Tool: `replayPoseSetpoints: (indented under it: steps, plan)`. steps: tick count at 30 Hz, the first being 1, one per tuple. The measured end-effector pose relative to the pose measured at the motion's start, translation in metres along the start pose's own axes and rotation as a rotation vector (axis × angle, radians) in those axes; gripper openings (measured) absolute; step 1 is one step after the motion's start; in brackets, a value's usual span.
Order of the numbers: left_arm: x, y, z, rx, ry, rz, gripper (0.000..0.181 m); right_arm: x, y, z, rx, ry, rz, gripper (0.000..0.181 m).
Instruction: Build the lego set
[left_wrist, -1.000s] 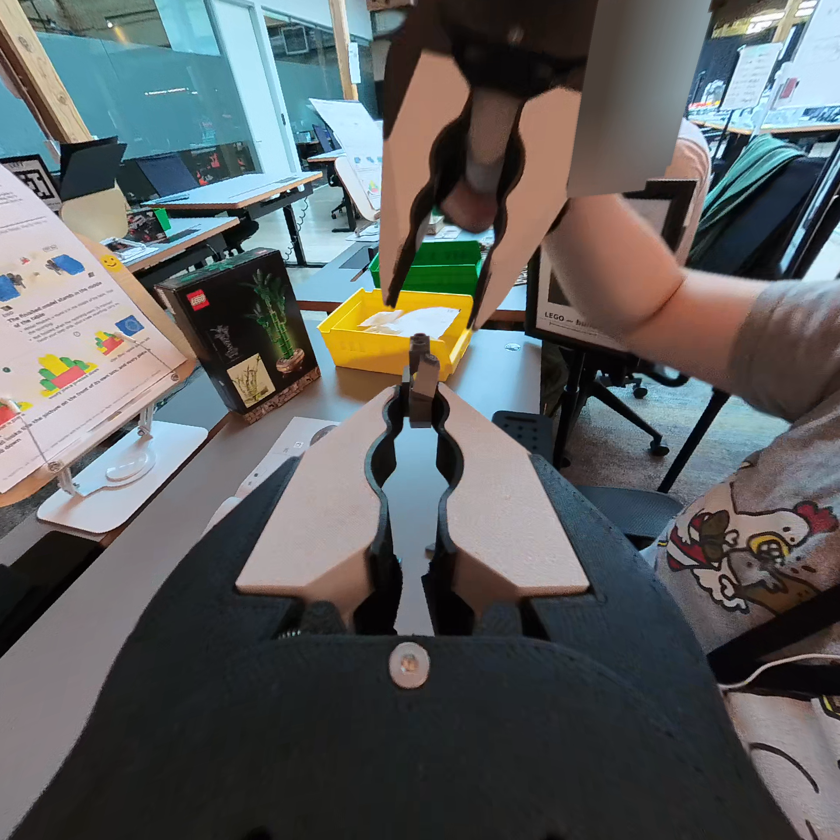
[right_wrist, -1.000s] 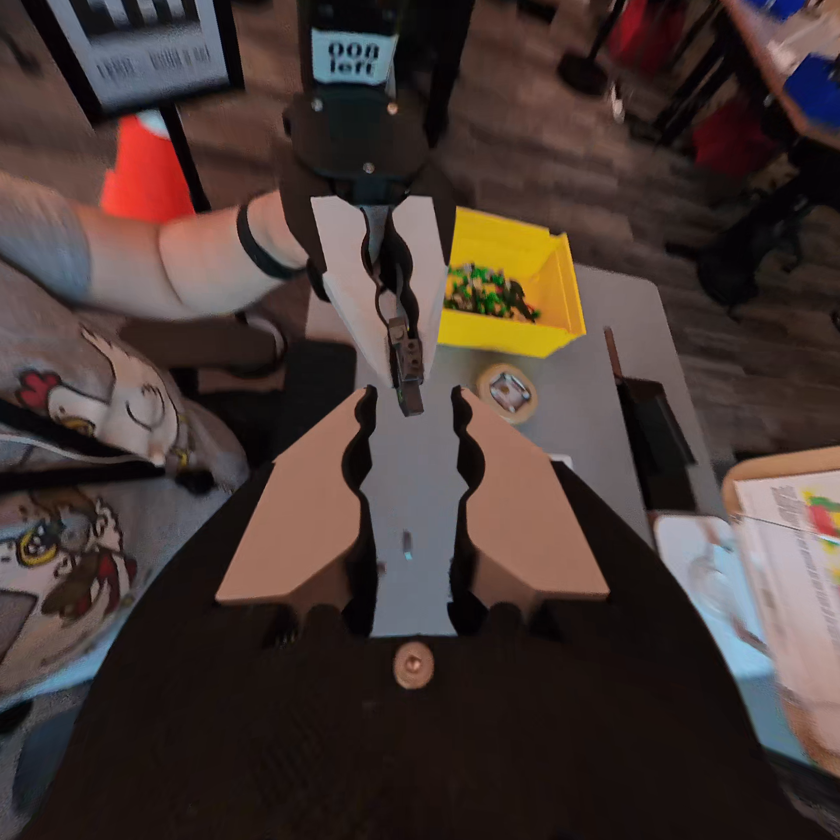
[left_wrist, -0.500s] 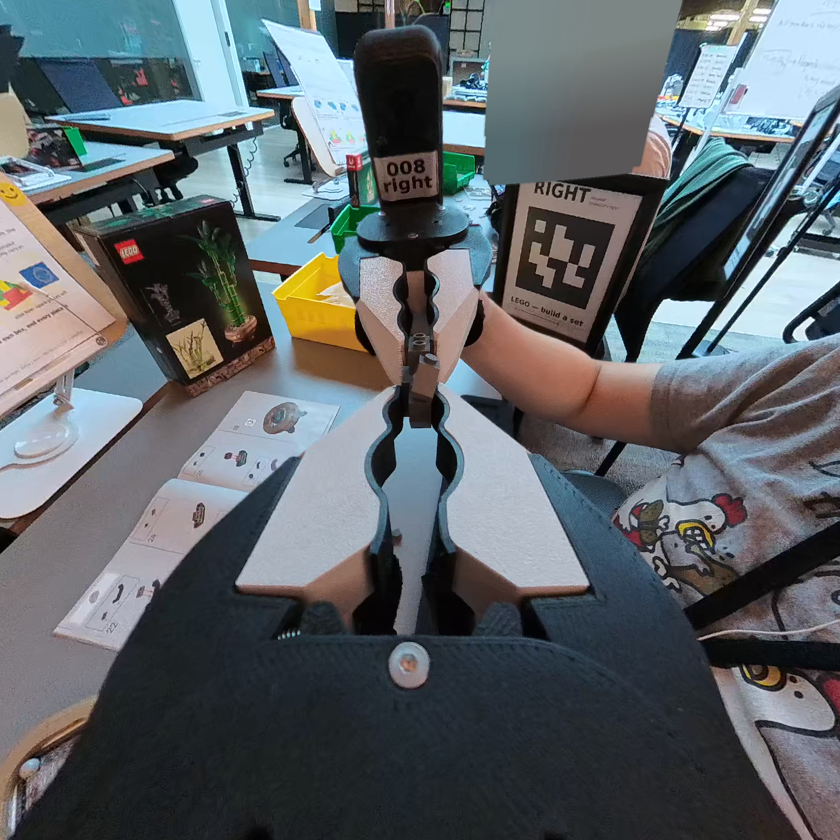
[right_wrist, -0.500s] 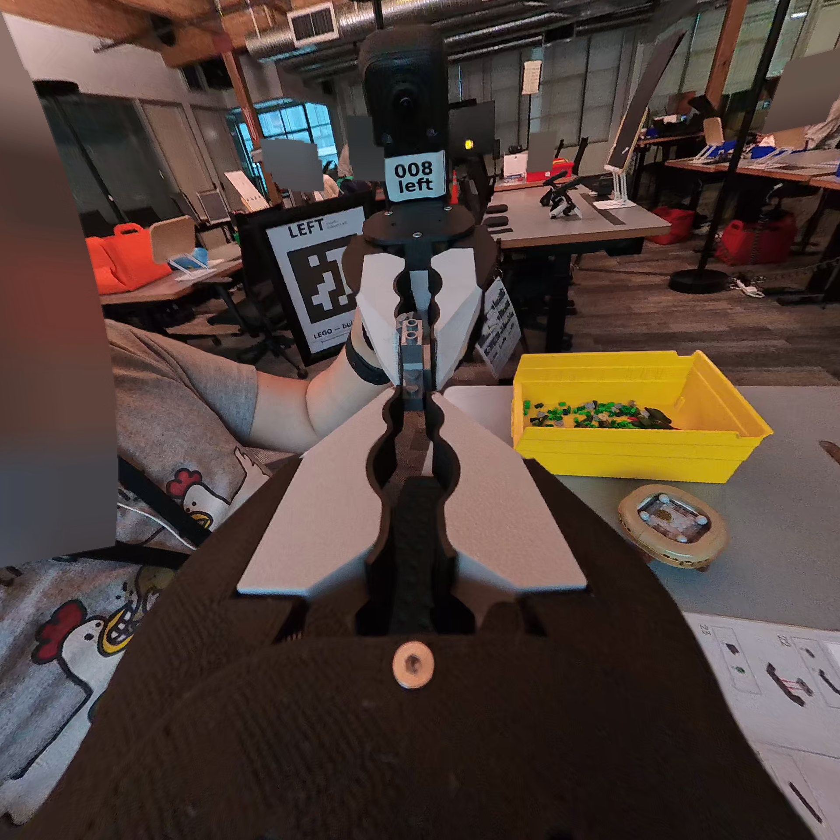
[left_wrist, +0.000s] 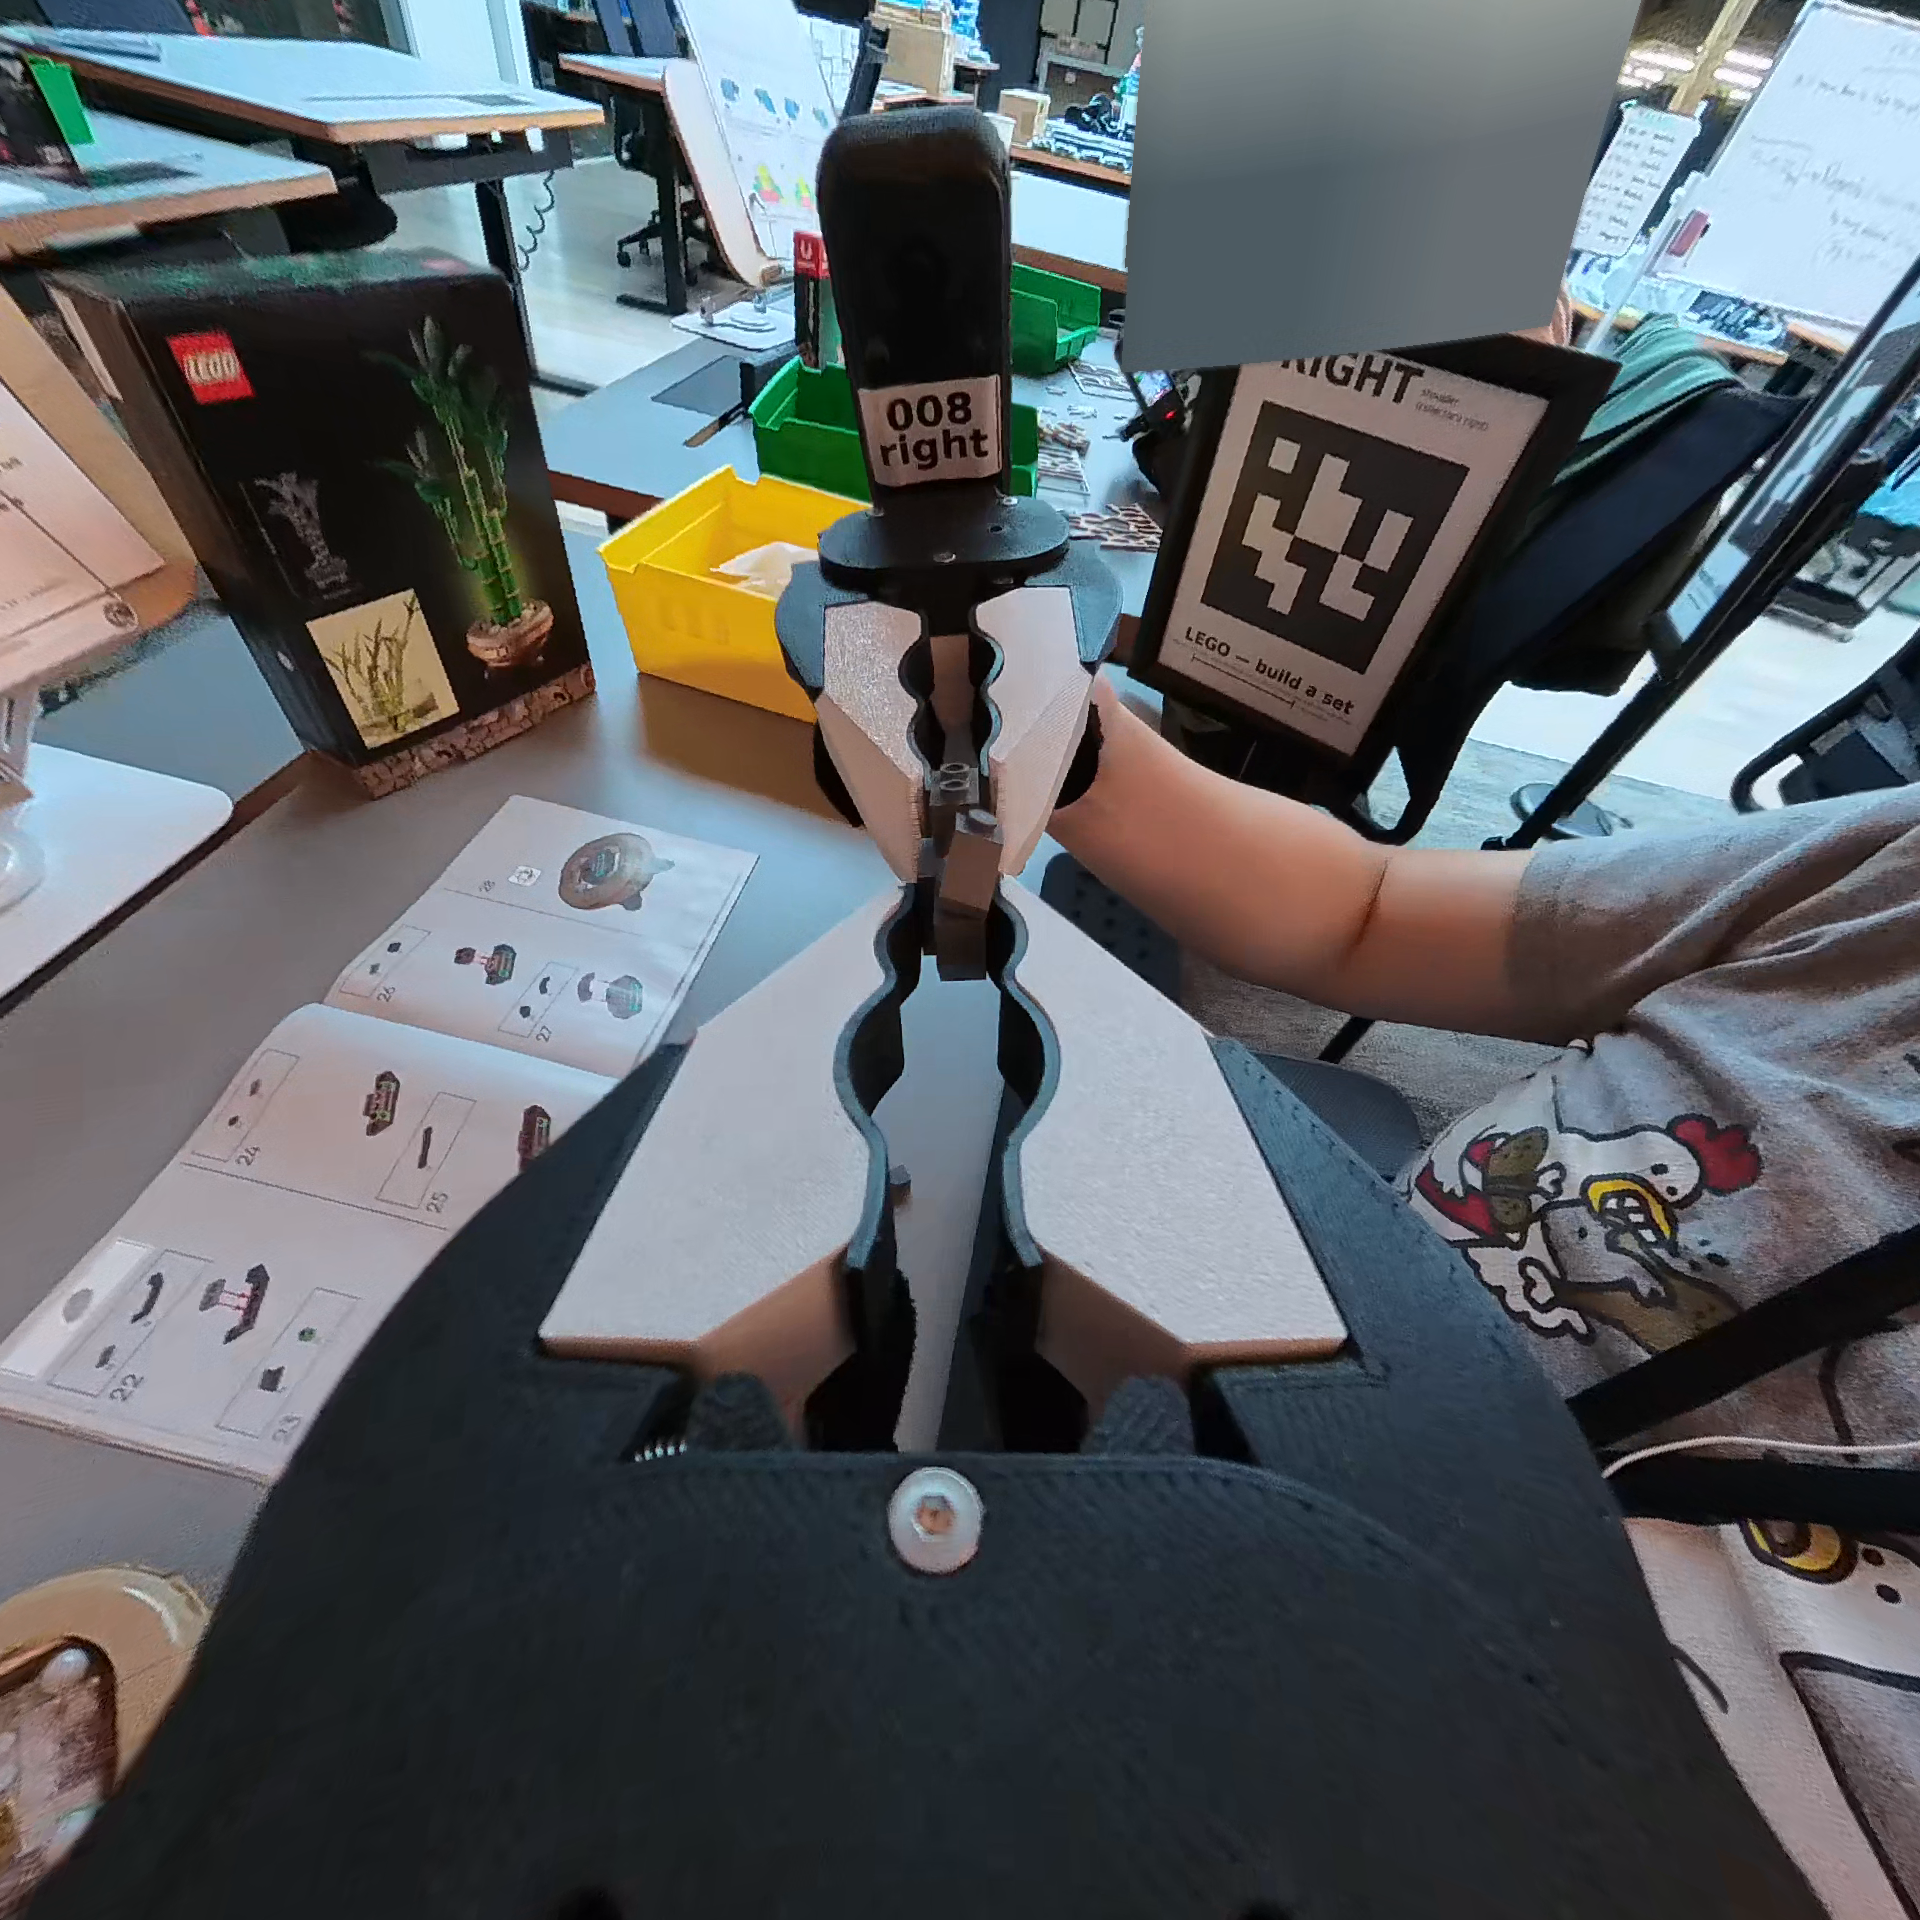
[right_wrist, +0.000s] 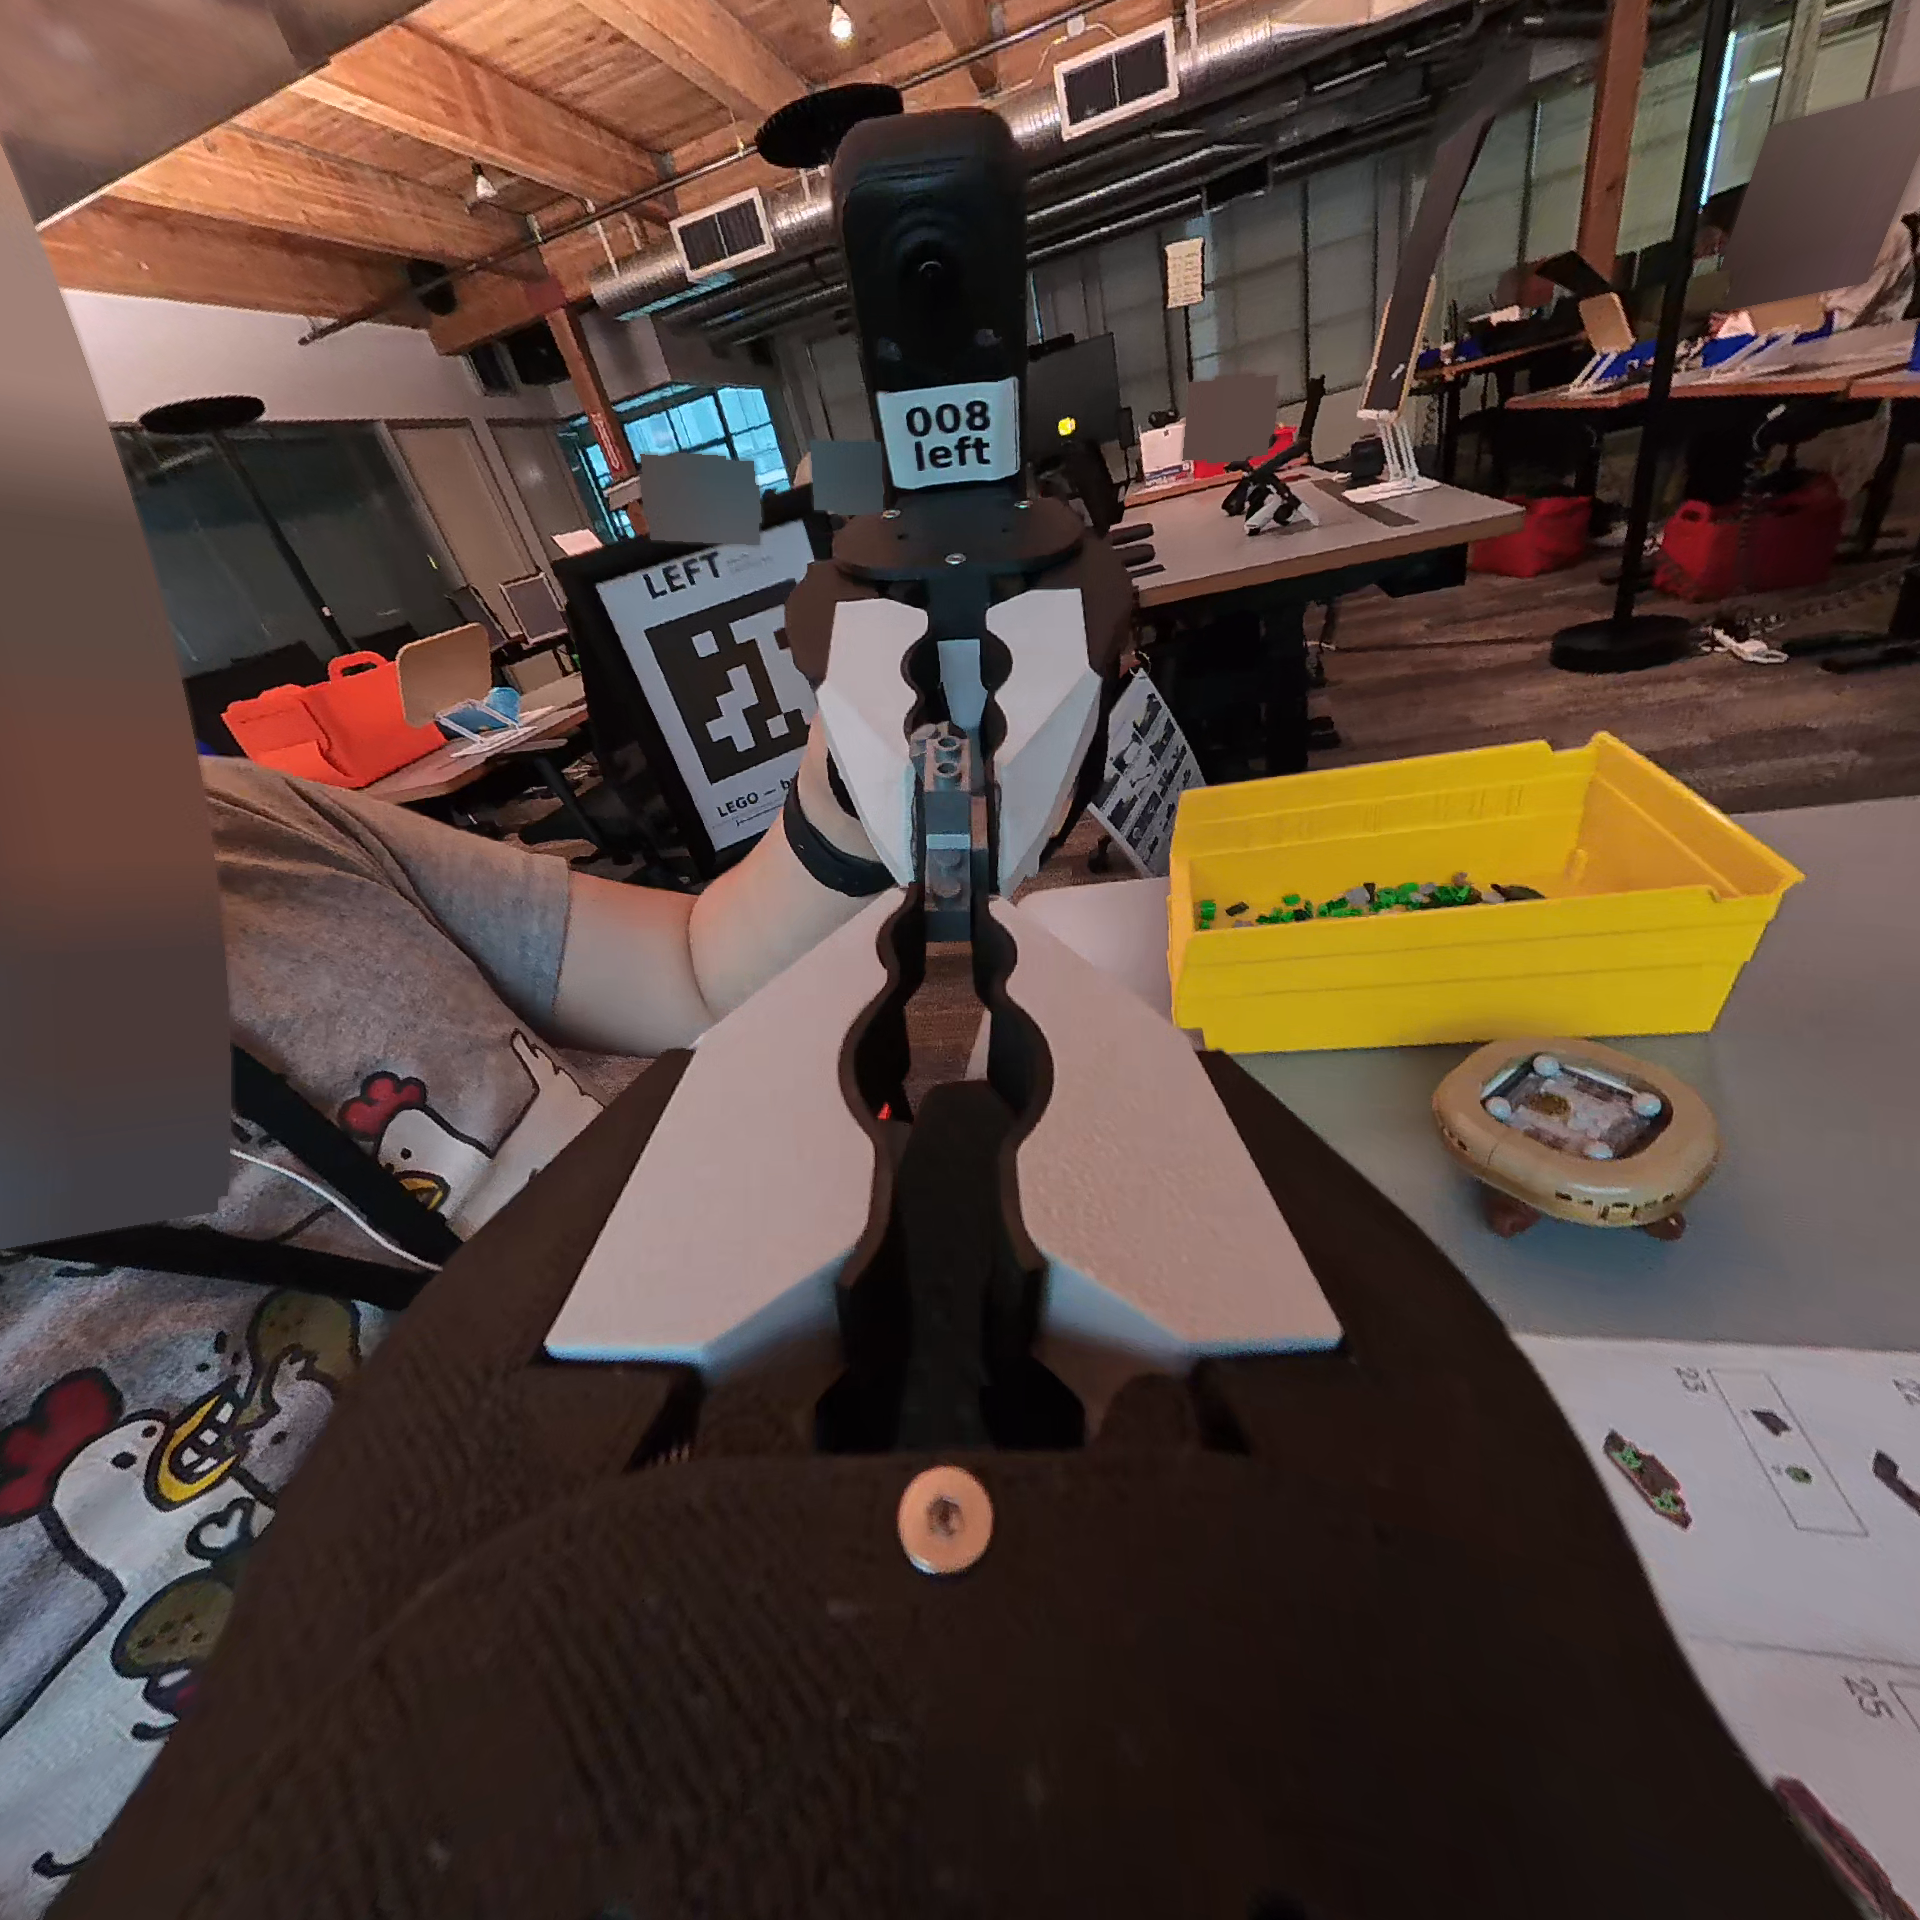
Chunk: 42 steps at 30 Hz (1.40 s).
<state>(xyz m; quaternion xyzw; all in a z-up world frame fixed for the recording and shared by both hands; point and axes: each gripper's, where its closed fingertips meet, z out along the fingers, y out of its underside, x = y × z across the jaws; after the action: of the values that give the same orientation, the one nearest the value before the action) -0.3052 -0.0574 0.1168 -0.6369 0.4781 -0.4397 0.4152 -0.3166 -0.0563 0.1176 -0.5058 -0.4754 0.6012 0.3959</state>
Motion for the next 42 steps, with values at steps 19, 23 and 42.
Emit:
replayPoseSetpoints:
  steps: [19, 23, 42]
  plan:
    - [-0.021, 0.029, 0.007, -0.031, 0.034, -0.091, 0.014, 0.025, 0.027, 0.000, 0.081, 0.001, 0.049, 0.007]
    - [-0.023, 0.032, 0.007, -0.034, 0.028, -0.100, 0.020, 0.027, 0.030, 0.000, 0.073, 0.003, 0.062, 0.006]
    - [-0.028, 0.013, -0.037, 0.134, -0.315, 0.612, 0.071, 0.008, 0.008, -0.012, 0.099, -0.059, 0.111, 0.006]
